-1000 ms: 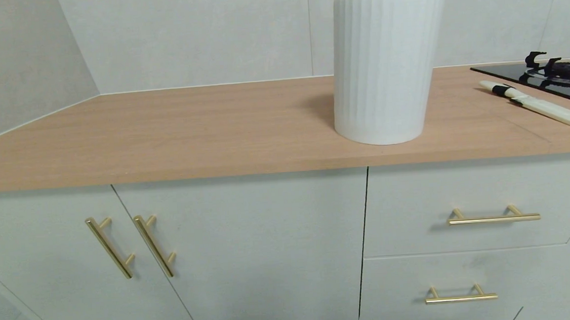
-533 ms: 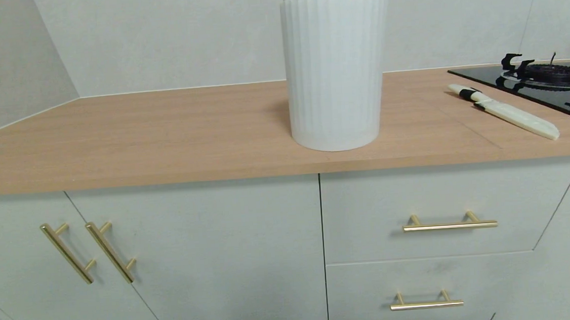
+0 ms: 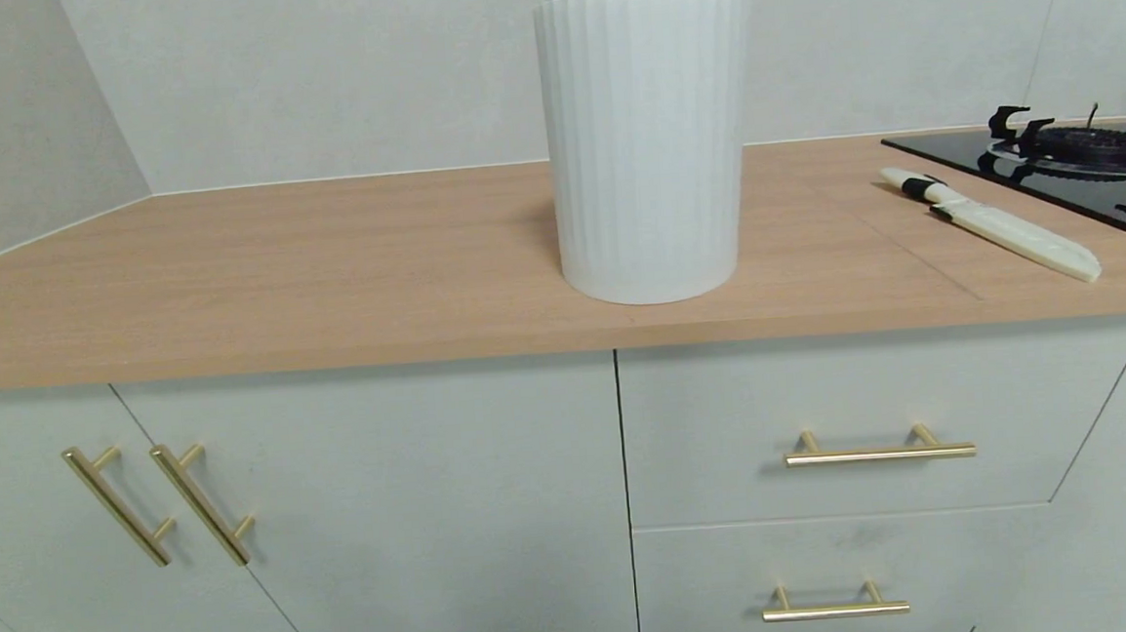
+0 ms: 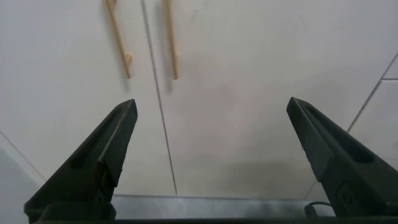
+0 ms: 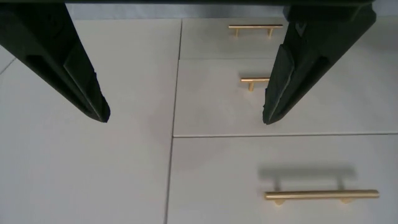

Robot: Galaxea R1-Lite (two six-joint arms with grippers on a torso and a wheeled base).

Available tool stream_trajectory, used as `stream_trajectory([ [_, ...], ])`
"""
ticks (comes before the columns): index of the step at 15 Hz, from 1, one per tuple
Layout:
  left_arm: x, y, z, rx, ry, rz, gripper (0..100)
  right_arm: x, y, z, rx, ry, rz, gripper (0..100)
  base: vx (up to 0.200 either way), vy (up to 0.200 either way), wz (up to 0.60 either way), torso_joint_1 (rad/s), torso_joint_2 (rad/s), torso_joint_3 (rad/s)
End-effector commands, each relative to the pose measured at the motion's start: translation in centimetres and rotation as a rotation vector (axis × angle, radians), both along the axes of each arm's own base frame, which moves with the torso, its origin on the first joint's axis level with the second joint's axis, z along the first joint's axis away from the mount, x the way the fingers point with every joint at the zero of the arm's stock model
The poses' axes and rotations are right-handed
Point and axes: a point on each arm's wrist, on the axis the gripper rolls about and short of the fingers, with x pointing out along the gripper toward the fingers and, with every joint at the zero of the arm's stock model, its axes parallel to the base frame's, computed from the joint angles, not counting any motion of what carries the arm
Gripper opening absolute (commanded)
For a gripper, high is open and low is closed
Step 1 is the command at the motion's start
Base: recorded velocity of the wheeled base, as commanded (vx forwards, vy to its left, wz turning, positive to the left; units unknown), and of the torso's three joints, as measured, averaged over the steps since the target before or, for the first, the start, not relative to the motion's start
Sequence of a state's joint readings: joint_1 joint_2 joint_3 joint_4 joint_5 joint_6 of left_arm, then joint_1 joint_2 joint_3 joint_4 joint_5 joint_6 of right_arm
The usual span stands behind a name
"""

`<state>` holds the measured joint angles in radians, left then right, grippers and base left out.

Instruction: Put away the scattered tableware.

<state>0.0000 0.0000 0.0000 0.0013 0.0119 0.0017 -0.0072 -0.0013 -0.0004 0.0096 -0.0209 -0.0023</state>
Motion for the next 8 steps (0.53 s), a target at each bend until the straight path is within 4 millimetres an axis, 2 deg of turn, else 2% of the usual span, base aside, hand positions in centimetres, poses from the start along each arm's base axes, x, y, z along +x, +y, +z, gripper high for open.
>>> stream_trajectory([
  [1,0.01,0.0,0.0,0.0,0.002,0.0,100,0.01,0.0,-0.02,-0.001,0.003,-0.001,100,0.0,0.0,0.0,0.0,0.0,0.0],
  [2,0.01,0.0,0.0,0.0,0.002,0.0,100,0.0,0.0,0.04,-0.001,0.0,0.0,100,0.0,-0.2,0.0,0.007,0.0,0.002],
  [4,0.01,0.0,0.0,0.0,0.002,0.0,100,0.0,0.0,0.02,-0.001,0.001,-0.001,100,0.0,0.0,0.0,0.0,0.0,0.0],
  [5,0.01,0.0,0.0,0.0,0.002,0.0,100,0.01,0.0,-0.01,-0.001,0.001,-0.001,100,0.0,-0.2,0.0,0.017,0.0,0.002],
  [8,0.01,0.0,0.0,0.0,0.002,0.0,100,0.0,0.0,0.04,-0.001,0.0,0.0,100,0.0,0.0,0.0,0.0,0.0,0.0],
])
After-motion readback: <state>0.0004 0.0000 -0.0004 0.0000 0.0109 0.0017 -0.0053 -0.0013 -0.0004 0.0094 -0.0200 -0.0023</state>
